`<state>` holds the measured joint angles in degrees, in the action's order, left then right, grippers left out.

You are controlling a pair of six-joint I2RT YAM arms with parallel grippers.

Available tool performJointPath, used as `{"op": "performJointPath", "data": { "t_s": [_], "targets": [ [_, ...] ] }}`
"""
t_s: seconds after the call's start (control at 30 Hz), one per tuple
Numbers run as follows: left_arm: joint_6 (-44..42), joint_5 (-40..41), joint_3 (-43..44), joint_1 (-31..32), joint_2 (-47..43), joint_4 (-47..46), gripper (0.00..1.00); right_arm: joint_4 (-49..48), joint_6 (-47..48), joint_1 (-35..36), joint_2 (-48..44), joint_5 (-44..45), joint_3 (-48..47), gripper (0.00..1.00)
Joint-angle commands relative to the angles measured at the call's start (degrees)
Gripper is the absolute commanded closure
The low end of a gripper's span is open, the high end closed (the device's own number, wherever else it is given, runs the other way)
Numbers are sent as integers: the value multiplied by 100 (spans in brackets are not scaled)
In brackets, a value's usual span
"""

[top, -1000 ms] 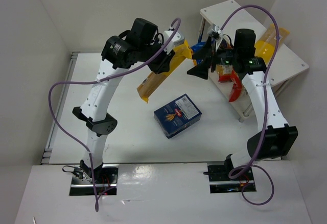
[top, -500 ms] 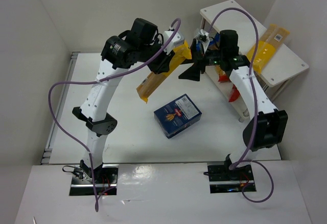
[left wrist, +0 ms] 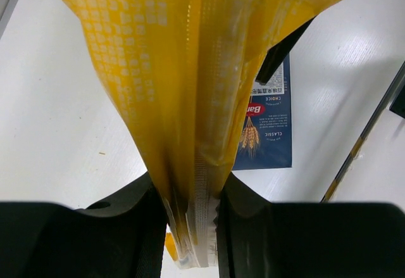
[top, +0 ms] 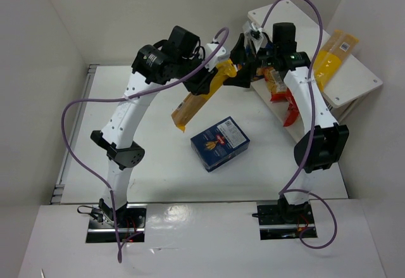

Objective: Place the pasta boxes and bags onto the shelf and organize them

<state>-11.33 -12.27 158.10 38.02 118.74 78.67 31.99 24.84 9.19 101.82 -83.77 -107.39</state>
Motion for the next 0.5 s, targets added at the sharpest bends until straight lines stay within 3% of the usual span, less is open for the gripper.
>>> {"op": "performJointPath", "data": {
  "t_s": [0.0, 0.47],
  "targets": [
    [61, -188, 80, 30, -457, -449, 100, 334, 249, -23, 57, -905, -370, 4],
    [8, -530, 133, 30, -457, -449, 100, 405, 249, 259, 163, -905, -405, 4]
  ]
}}
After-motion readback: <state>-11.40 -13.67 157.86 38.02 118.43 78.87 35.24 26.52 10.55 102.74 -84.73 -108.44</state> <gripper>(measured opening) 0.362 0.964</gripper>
